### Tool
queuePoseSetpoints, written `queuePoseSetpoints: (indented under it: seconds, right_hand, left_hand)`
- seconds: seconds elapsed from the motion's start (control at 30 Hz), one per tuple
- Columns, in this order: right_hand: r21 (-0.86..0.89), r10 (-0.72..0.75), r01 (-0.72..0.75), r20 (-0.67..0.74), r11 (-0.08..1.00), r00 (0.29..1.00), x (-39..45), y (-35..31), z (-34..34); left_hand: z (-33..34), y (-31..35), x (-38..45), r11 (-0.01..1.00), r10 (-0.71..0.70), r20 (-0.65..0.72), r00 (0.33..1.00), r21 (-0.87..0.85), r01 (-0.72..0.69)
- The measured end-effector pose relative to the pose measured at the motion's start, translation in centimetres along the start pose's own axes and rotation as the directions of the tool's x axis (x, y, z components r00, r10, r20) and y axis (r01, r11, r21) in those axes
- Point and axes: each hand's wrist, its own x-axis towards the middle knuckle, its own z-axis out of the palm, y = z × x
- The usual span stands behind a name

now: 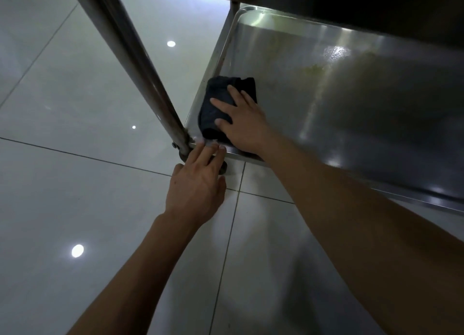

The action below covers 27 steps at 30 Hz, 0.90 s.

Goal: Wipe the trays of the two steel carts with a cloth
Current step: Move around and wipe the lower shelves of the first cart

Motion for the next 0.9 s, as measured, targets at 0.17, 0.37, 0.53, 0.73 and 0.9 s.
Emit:
queuePoseSetpoints:
  seconds: [0.17, 0.37, 0.53, 0.73, 0.9]
  right_hand:
    - [0.029, 0.08, -0.078, -0.096, 0.997, 0.992, -3.8, 3.9, -0.7]
    - [0.028, 0.166, -0.163, -0.165, 0.986, 0.972, -9.4, 10.4, -2.5]
    - [0.082, 0.253, -0.241, -0.227, 0.967, 0.94, -14.3, 16.3, -4.2]
    - [0.129, 0.389, -0.367, -0.296, 0.921, 0.873, -21.2, 23.5, -6.7]
    - [0.197, 0.47, -0.428, -0.298, 0.882, 0.831, -24.8, 27.1, -8.2]
  left_hand:
    - [0.1, 1.4, 0.4, 0.997, -0.07, -0.069, 0.995, 0.018, 0.071]
    - [0.7, 6.1, 2.4, 1.0, -0.024, -0.122, 0.992, 0.007, 0.025]
    - [1.4, 13.2, 4.3, 0.993, 0.12, -0.042, 0.992, 0.016, -0.12]
    - [2.2, 19.3, 6.2, 0.981, 0.193, 0.046, 0.98, 0.03, -0.194]
    - [3.5, 20.6, 5.8, 0.978, 0.164, 0.139, 0.977, 0.109, -0.18]
